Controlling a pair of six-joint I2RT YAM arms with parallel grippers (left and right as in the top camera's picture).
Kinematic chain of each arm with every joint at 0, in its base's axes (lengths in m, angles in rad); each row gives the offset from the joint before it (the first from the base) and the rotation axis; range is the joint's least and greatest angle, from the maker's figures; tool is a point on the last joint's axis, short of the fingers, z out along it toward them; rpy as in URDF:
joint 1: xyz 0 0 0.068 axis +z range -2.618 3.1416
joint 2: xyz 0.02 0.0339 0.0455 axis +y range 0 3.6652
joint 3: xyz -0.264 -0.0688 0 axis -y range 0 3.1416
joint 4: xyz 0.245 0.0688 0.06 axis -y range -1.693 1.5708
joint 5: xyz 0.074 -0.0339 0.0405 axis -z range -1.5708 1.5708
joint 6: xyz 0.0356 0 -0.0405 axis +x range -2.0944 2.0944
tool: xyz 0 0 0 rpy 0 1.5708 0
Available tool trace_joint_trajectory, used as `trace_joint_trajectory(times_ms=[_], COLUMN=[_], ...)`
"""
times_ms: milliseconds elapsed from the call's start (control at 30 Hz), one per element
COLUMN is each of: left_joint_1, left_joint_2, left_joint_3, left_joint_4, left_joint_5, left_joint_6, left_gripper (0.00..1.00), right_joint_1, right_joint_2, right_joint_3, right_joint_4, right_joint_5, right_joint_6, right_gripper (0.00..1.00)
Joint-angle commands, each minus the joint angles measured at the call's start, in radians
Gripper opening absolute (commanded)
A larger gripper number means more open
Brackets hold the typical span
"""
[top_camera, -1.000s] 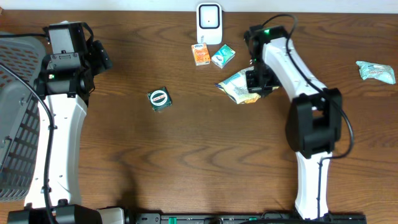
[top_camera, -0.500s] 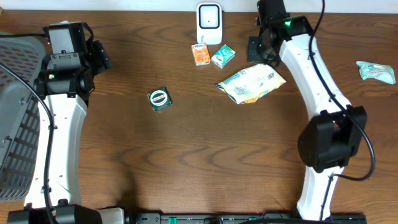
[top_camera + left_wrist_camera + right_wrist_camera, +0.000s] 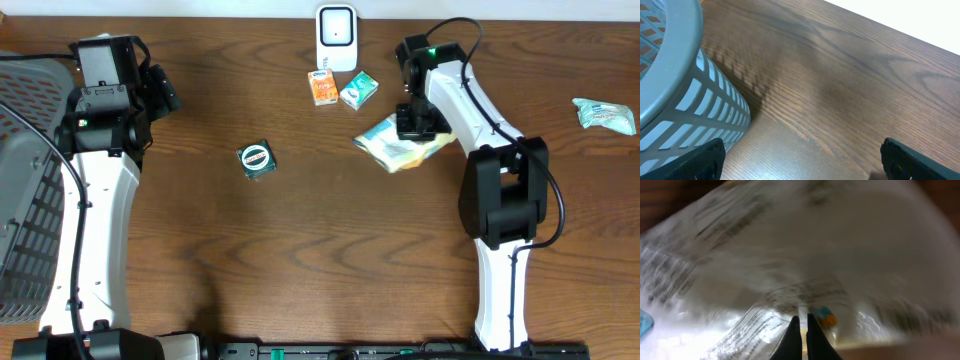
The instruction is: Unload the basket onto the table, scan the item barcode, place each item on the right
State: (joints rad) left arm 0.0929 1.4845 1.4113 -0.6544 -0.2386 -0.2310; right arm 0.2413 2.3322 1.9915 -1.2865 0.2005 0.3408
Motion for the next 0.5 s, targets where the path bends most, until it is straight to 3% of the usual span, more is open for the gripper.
trace_joint_trajectory(times_ms=[0, 100, 233, 367, 467], left_joint_1=[0.004, 0.004, 0.004, 0.004, 0.004], left_joint_2=[0.007, 0.007, 0.007, 0.007, 0.007], left_joint_3=[0.008, 0.008, 0.008, 0.008, 0.008], left_joint_4=[-0.001, -0.001, -0.001, -0.001, -0.001], left_joint_5=[-0.01, -0.01, -0.01, -0.01, -0.01], left_joint_6=[0.013, 0.013, 0.013, 0.013, 0.013], left_gripper=[0.97, 0.98, 0.98, 0.98, 0.98], right_joint_1=[-0.05, -0.093, -0.128, -0.152, -0.164], right_joint_2=[-0.048, -0.087, -0.128, -0.148, -0.147], right_joint_3=[0.013, 0.066, 0.129, 0.14, 0.138], right_joint_4=[-0.006, -0.006, 0.019, 0.023, -0.041], right_joint_5=[0.319, 0.345, 0.109, -0.182, -0.215], right_joint_6=[0.069, 0.07, -0.007, -0.125, -0.129], right_gripper=[0.01, 0.01, 0.03, 0.25, 0.44])
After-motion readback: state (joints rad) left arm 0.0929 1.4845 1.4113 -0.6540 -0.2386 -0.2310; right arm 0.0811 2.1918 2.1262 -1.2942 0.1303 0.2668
